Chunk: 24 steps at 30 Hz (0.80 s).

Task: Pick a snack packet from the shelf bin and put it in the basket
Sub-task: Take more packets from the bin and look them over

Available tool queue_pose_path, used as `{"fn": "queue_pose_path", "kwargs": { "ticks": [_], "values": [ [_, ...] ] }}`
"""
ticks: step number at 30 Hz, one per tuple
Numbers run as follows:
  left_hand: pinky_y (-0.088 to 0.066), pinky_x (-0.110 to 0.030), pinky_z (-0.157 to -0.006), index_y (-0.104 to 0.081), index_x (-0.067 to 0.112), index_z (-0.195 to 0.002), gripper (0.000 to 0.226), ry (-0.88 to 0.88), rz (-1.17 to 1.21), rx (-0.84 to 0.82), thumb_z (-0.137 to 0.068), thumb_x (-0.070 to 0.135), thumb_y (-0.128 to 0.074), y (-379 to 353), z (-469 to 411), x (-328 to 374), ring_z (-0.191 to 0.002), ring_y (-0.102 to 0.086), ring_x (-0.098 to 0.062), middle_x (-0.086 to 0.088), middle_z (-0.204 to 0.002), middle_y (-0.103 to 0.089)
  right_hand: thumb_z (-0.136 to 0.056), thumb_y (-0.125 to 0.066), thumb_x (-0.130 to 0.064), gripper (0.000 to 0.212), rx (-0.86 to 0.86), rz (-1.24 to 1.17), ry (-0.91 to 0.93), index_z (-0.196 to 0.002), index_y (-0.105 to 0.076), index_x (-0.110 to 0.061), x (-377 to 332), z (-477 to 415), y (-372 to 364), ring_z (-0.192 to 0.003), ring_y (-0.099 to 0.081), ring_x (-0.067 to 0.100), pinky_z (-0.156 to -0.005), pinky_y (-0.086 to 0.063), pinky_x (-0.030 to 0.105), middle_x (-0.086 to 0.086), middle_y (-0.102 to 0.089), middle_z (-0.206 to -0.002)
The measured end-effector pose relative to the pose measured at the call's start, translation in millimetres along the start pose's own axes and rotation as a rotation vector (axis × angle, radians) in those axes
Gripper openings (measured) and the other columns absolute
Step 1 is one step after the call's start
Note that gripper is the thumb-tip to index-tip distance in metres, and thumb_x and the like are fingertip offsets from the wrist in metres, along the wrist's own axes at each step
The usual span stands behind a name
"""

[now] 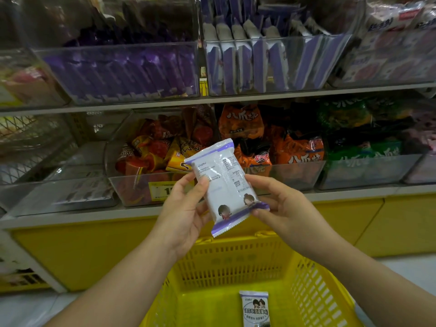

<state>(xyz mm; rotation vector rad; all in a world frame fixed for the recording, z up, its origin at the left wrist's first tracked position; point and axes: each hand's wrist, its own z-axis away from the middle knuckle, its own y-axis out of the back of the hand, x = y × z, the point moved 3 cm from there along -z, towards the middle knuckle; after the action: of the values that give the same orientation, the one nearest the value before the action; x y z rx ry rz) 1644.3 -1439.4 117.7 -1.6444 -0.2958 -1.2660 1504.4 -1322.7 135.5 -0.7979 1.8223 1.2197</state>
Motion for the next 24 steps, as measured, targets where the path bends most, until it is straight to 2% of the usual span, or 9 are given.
{"fn": "queue_pose_path", "kwargs": {
  "ticks": [2, 5, 8, 10, 12, 16, 19, 22, 24],
  "values": [
    [-0.058, -0.03, -0.055, -0.049, 0.017, -0.12, 0.055, -0.052, -0.059, 0.031, -0.07, 0.028, -0.068, 1.7, -1.1, 1.6, -0.077, -0.073, -0.016, -0.005, -0.099, -0.076, -0.088, -0.065, -0.001, 0.067, -0.024, -0.004, 0.017, -0.138, -0.043, -0.039, -0.5, 0.1, -1.0, -0.108, -0.063, 0.0, -0.087, -0.057, 0.033, -0.024, -0.062, -0.124],
    [-0.058, -0.029, -0.055, -0.05, 0.017, -0.113, 0.045, -0.086, -0.116, 0.032, -0.072, 0.029, -0.065, -0.3, -0.3, 1.4, -0.077, -0.073, -0.016, -0.005, -0.097, -0.076, -0.08, -0.072, -0.018, 0.073, -0.08, -0.275, -0.019, -0.139, -0.035, -0.038, 0.3, -2.0, -1.0, -0.11, -0.064, 0.004, -0.082, -0.055, 0.021, -0.023, -0.061, -0.126],
    [-0.059, -0.031, -0.058, -0.053, 0.015, -0.108, 0.028, -0.02, -0.14, -0.006, -0.084, 0.026, -0.06, -4.4, 2.4, -6.6, -0.08, -0.073, -0.017, -0.008, -0.1, -0.075, -0.08, -0.064, -0.025, 0.067, -0.144, -0.467, -0.065, -0.141, -0.037, -0.032, -0.4, -4.2, -3.9, -0.107, -0.067, 0.014, -0.075, -0.055, 0.022, -0.008, -0.069, -0.121],
    [-0.061, -0.037, -0.066, -0.053, 0.016, -0.106, 0.013, 0.02, -0.251, 0.008, -0.096, 0.024, -0.053, -4.0, 3.1, -11.0, -0.089, -0.072, -0.017, -0.007, -0.105, -0.074, -0.08, -0.063, -0.025, 0.064, -0.128, -0.46, -0.071, -0.138, -0.039, -0.034, -1.3, -4.1, -6.8, -0.103, -0.069, 0.016, -0.073, -0.056, 0.023, -0.007, -0.071, -0.116],
    [-0.06, -0.038, -0.07, -0.055, 0.025, -0.108, 0.011, 0.03, -0.428, 0.015, -0.099, 0.028, -0.05, -2.5, 3.1, -12.3, -0.095, -0.07, -0.013, 0.0, -0.11, -0.071, -0.08, -0.065, -0.025, 0.058, -0.056, -0.407, -0.048, -0.13, -0.042, -0.042, -0.9, -4.6, -7.0, -0.099, -0.071, 0.014, -0.072, -0.057, 0.024, -0.01, -0.072, -0.112],
    [-0.059, -0.034, -0.081, -0.047, 0.047, -0.124, 0.039, 0.014, -0.721, -0.104, -0.089, 0.042, -0.064, -6.1, 8.2, -19.1, -0.093, -0.068, -0.003, 0.017, -0.112, -0.064, -0.087, -0.062, -0.024, 0.049, 0.01, -0.361, -0.013, -0.124, -0.041, -0.048, -1.5, -4.8, -4.2, -0.096, -0.071, 0.01, -0.071, -0.057, 0.022, -0.015, -0.072, -0.109],
    [-0.058, -0.033, -0.084, -0.043, 0.049, -0.128, 0.061, 0.033, -0.781, -0.164, -0.072, 0.054, -0.067, -8.0, 9.1, -23.8, -0.095, -0.068, -0.001, 0.019, -0.112, -0.065, -0.097, -0.05, -0.016, 0.045, -0.004, -0.341, -0.023, -0.127, -0.04, -0.048, -1.0, -3.0, -3.8, -0.097, -0.07, 0.005, -0.07, -0.055, 0.017, -0.02, -0.071, -0.108],
    [-0.058, -0.029, -0.079, -0.047, 0.051, -0.125, 0.066, 0.053, -0.763, -0.22, -0.061, 0.053, -0.068, -8.7, 7.5, -23.1, -0.094, -0.068, 0.001, 0.026, -0.103, -0.067, -0.097, -0.052, -0.013, 0.052, -0.006, -0.265, -0.022, -0.139, -0.036, -0.04, -2.3, 0.3, -5.7, -0.103, -0.067, 0.003, -0.081, -0.055, 0.02, -0.019, -0.07, -0.112],
    [-0.059, -0.031, -0.078, -0.047, 0.058, -0.117, 0.063, 0.043, -0.746, -0.245, -0.058, 0.05, -0.068, -10.1, 8.1, -22.9, -0.097, -0.068, -0.001, 0.028, -0.101, -0.066, -0.095, -0.056, -0.014, 0.055, 0.005, -0.184, -0.01, -0.14, -0.036, -0.041, -3.8, 2.3, -6.9, -0.105, -0.066, 0.002, -0.088, -0.056, 0.029, -0.021, -0.069, -0.114]
  ]
}}
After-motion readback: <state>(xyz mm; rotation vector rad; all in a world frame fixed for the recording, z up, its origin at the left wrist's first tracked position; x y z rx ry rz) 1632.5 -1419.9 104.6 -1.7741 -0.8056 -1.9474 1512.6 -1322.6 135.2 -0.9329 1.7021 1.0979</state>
